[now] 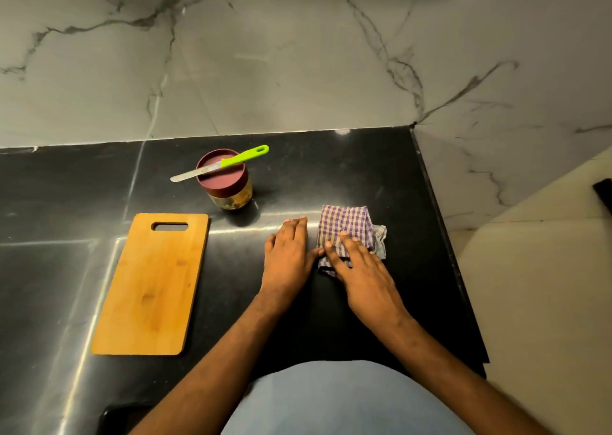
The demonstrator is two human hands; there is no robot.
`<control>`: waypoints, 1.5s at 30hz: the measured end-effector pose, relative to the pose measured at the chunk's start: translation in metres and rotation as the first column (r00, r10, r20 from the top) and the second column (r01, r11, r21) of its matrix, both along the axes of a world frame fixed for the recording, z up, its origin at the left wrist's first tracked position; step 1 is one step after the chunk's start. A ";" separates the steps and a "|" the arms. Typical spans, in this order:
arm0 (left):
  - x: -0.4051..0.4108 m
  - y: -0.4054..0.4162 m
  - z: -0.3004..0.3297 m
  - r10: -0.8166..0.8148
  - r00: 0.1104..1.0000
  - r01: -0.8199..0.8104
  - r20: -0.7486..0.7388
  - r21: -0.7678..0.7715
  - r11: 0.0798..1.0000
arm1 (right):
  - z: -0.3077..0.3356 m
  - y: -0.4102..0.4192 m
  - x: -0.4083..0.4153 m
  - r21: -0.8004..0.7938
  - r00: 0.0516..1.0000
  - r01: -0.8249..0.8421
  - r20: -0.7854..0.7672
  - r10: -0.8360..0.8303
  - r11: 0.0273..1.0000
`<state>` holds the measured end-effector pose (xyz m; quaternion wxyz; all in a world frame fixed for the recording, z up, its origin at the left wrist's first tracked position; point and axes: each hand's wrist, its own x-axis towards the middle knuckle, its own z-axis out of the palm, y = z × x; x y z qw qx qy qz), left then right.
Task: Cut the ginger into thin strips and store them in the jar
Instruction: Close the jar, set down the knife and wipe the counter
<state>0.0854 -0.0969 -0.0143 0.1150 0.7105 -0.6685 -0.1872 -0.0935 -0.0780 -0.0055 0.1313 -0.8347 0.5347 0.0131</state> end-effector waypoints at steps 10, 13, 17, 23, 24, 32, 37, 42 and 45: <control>-0.046 -0.062 0.010 -0.118 0.993 0.116 -0.013 -0.079 0.990 | -0.007 -0.115 -0.034 -0.062 0.979 0.093 0.187 -0.080 0.994; -0.050 -0.077 0.016 -0.119 0.993 0.120 0.014 -0.057 0.991 | -0.005 -0.148 -0.032 0.100 0.896 0.284 0.326 -0.301 0.954; -0.052 -0.097 0.020 -0.106 0.994 0.107 0.033 -0.037 0.994 | 0.000 -0.180 -0.027 0.253 0.753 0.441 0.418 -0.509 0.861; -0.050 -0.110 0.023 -0.103 0.993 0.104 0.053 -0.029 0.994 | 0.000 -0.223 -0.026 0.329 0.621 0.516 0.492 -0.610 0.791; -0.049 -0.111 0.023 -0.102 0.994 0.104 0.050 -0.028 0.994 | 0.001 -0.228 -0.027 0.331 0.623 0.516 0.488 -0.611 0.790; -0.044 -0.106 0.022 -0.107 0.992 0.107 0.062 0.000 0.994 | -0.007 -0.215 -0.030 -0.055 0.925 0.322 0.231 -0.301 0.945; -0.039 -0.085 0.023 -0.098 0.993 0.100 0.072 -0.020 0.995 | 0.000 -0.158 -0.003 -0.125 0.936 0.274 0.263 -0.235 0.953; -0.017 -0.040 0.015 -0.036 0.998 0.037 0.060 -0.017 0.999 | -0.010 -0.096 0.032 -0.179 0.969 0.087 0.244 -0.042 0.980; 0.006 -0.003 0.011 0.013 0.999 -0.013 0.037 0.003 1.000 | -0.013 -0.069 0.058 -0.143 0.974 0.029 0.228 0.005 0.989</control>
